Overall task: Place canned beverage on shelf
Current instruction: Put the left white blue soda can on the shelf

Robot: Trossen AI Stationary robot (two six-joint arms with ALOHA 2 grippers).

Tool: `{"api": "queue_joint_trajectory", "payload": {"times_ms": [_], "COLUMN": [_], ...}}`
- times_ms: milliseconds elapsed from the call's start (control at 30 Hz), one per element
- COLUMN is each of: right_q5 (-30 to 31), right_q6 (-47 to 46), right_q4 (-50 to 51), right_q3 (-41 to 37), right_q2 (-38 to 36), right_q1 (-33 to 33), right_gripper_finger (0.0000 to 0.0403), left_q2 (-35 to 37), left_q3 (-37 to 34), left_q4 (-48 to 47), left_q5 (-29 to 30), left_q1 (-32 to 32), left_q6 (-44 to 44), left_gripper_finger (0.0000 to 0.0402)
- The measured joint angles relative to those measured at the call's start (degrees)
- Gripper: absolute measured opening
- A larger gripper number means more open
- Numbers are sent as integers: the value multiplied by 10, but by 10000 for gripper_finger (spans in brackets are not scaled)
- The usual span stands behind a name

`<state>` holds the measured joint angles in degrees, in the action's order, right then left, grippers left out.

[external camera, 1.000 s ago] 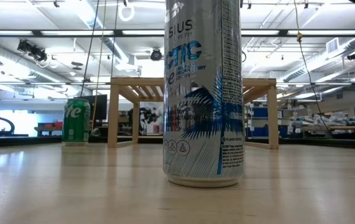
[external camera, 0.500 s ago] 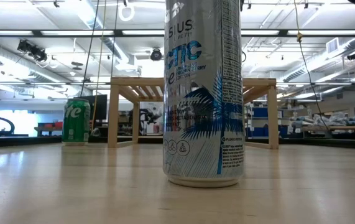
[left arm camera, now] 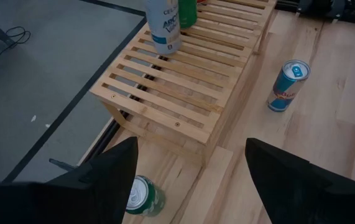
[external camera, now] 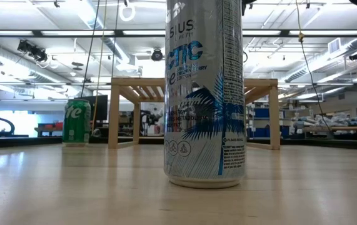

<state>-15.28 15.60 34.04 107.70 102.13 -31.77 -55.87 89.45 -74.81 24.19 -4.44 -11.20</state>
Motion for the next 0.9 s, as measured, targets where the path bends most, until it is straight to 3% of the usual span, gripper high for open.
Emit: {"api": "queue_joint_trajectory", "payload": {"times_ms": [367,900], "right_q5": [-40,-43], "right_q6": [-7,-4], "right_q4": [-5,-19], "right_q3": [-5,-20], "right_q2": [0,0], "right_q1": [-8,-7], "right_gripper_finger": [247,254], "left_q2": [0,0], "left_q3": [0,0], "left_q4": [0,0], "left_q5": [0,0], "left_q1": [0,0], "left_q6": [-1,0], "left_gripper_finger": [299,299]}}
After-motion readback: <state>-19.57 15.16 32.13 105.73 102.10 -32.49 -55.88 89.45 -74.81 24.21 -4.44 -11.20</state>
